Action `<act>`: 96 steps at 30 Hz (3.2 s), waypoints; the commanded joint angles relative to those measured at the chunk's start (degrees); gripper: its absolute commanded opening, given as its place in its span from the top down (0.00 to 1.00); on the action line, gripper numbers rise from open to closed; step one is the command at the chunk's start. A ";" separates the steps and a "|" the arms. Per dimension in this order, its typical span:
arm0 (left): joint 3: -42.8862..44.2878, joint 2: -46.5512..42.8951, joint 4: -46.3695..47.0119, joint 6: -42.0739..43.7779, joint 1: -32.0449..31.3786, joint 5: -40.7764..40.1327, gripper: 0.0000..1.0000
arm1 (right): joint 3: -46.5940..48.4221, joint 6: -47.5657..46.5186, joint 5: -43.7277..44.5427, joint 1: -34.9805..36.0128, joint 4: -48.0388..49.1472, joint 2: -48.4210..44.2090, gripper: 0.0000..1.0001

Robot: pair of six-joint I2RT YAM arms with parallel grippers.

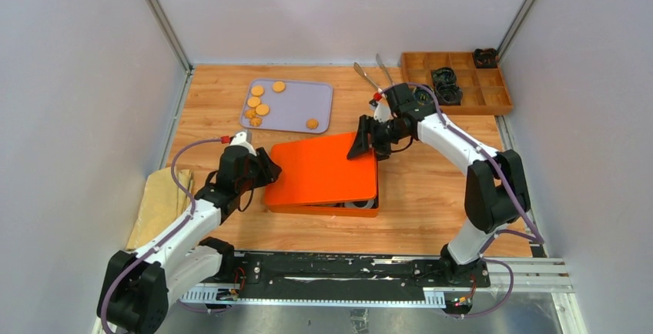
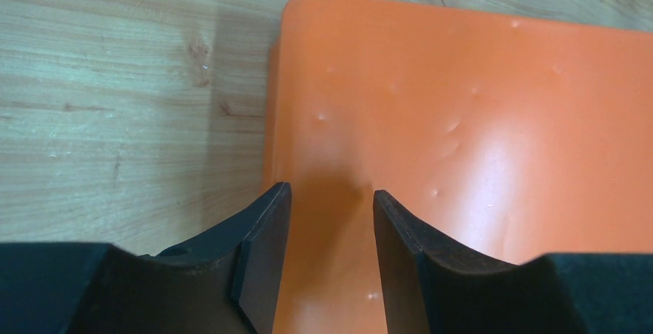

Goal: Pack the cookies

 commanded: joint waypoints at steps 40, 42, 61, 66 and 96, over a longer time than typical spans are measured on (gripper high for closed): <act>24.97 -10.89 -33.15 0.68 -0.39 -26.81 0.55 | -11.01 -2.63 45.42 -1.01 -14.95 -13.67 0.85; 26.07 -8.32 -36.09 0.23 -0.33 -31.09 0.57 | -10.86 -2.86 44.50 -1.04 -13.90 -12.17 0.95; 16.29 12.28 -24.31 -3.43 -0.33 -20.01 0.74 | -12.39 -4.41 38.63 -0.94 -8.25 -3.18 1.00; 15.46 17.13 -18.54 -4.48 -0.57 -13.83 0.76 | -12.30 -4.47 36.34 -0.63 -7.31 -1.24 1.00; 14.39 18.69 -9.93 -4.22 -2.53 -4.28 0.78 | -8.44 -0.65 34.85 6.95 -9.05 -0.96 1.00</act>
